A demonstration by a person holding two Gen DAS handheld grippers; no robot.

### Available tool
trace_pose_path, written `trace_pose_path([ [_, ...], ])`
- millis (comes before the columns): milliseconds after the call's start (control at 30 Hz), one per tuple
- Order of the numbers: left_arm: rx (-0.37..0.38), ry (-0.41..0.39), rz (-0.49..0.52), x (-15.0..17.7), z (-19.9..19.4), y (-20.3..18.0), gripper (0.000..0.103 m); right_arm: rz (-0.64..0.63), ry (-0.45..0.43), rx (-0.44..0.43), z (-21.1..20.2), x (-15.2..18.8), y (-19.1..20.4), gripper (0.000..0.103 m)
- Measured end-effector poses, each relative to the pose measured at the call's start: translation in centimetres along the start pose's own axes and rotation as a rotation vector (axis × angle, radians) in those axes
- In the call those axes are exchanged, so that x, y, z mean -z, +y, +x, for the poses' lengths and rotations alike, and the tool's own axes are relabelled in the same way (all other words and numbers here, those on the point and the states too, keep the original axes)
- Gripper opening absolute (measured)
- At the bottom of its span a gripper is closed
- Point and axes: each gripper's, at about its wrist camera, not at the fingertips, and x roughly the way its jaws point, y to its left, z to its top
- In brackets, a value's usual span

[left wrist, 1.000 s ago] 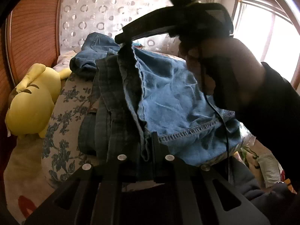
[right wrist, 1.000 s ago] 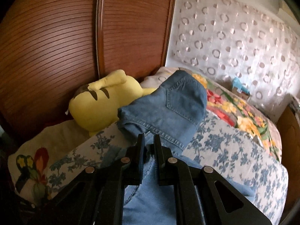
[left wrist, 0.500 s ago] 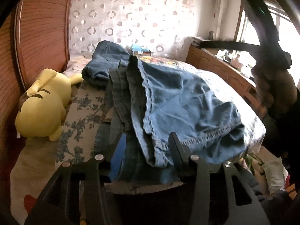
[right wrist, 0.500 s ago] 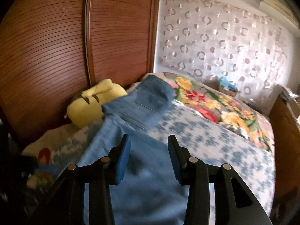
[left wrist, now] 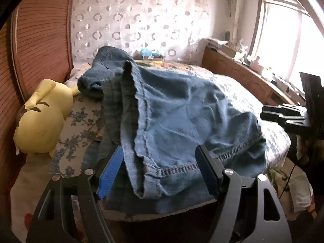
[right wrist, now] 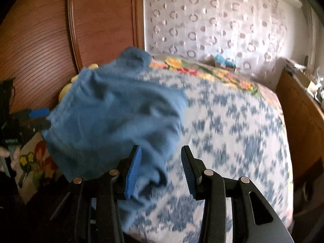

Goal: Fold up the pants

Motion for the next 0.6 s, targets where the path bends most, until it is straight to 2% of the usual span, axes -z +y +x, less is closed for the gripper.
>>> trace_pose_path([
  [100,-0.02,0.011,0.013,0.1,0.6,-0.3,0.075,0.021,0.024,-0.015,0.4,0.7,0.3,0.042],
  [300,-0.046,0.048,-0.008,0.8,1.9,0.6,0.075,0.08,0.017,-0.044,1.5,0.4,0.3,0.042],
  [400,-0.036,0.06,-0.021,1.3,2.3,1.0,0.075,0.101,0.036,-0.066,2.1,1.1,0.5,0.042],
  [433,-0.035,0.061,-0.02,1.4,2.3,1.0,0.075,0.106,0.038,-0.074,2.5,1.5,0.4,0.039],
  [467,-0.036,0.062,-0.017,1.4,2.4,1.0,0.075,0.112,0.038,-0.091,2.7,1.8,0.3,0.015],
  [500,-0.04,0.063,-0.015,1.4,2.4,1.0,0.075,0.114,0.039,-0.134,2.6,2.0,0.4,0.01],
  [600,-0.044,0.062,-0.016,1.5,2.5,0.9,0.075,0.056,0.023,-0.112,1.8,3.0,1.3,0.005],
])
